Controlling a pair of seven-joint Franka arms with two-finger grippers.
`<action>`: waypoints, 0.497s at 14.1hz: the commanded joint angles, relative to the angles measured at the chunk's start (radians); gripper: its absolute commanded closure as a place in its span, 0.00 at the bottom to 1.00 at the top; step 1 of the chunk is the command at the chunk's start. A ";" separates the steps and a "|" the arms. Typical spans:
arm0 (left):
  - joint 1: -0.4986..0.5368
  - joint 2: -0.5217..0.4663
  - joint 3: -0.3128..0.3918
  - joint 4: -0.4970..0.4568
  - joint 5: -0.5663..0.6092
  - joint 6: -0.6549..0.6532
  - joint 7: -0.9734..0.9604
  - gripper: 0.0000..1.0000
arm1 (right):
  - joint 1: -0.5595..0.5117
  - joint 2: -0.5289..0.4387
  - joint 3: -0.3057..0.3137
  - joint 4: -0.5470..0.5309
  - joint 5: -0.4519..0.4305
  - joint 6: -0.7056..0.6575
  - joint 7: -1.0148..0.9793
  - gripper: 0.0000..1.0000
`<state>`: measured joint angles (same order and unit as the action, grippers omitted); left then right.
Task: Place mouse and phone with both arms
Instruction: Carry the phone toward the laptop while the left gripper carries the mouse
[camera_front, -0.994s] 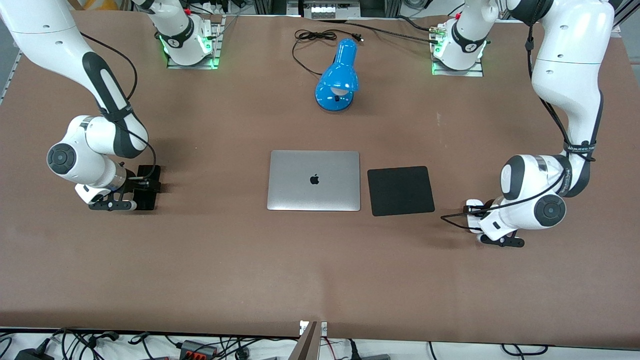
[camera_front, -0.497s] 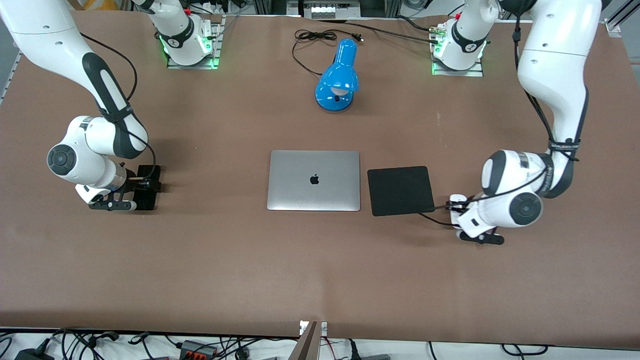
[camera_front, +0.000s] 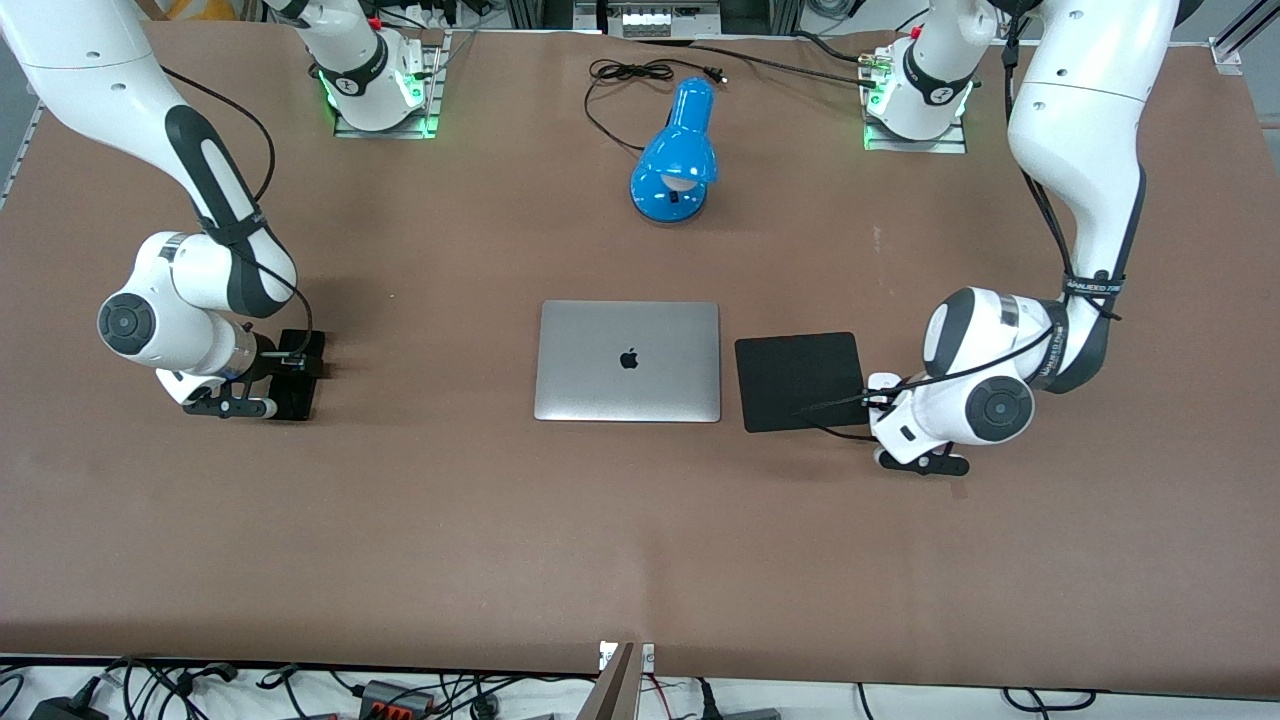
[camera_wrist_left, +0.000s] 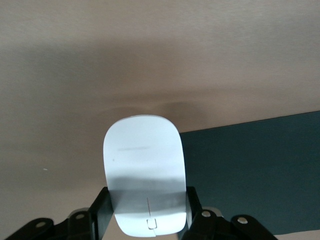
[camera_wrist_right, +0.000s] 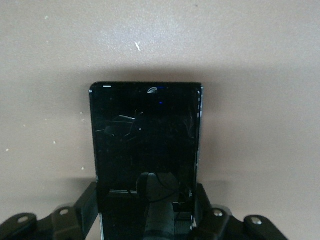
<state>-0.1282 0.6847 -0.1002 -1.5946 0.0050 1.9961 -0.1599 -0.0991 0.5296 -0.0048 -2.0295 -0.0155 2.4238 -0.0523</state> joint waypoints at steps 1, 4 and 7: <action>-0.001 -0.016 -0.030 -0.007 0.012 -0.014 -0.064 0.60 | 0.024 -0.031 0.012 0.027 0.009 -0.061 0.006 0.79; -0.031 -0.010 -0.032 -0.007 0.012 -0.013 -0.067 0.60 | 0.142 -0.026 0.016 0.138 0.014 -0.173 0.014 0.79; -0.053 -0.004 -0.032 -0.007 0.012 -0.002 -0.093 0.60 | 0.273 -0.017 0.017 0.169 0.019 -0.178 0.133 0.79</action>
<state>-0.1696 0.6858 -0.1310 -1.5976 0.0050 1.9960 -0.2229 0.0944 0.5158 0.0188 -1.8742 -0.0036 2.2663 -0.0047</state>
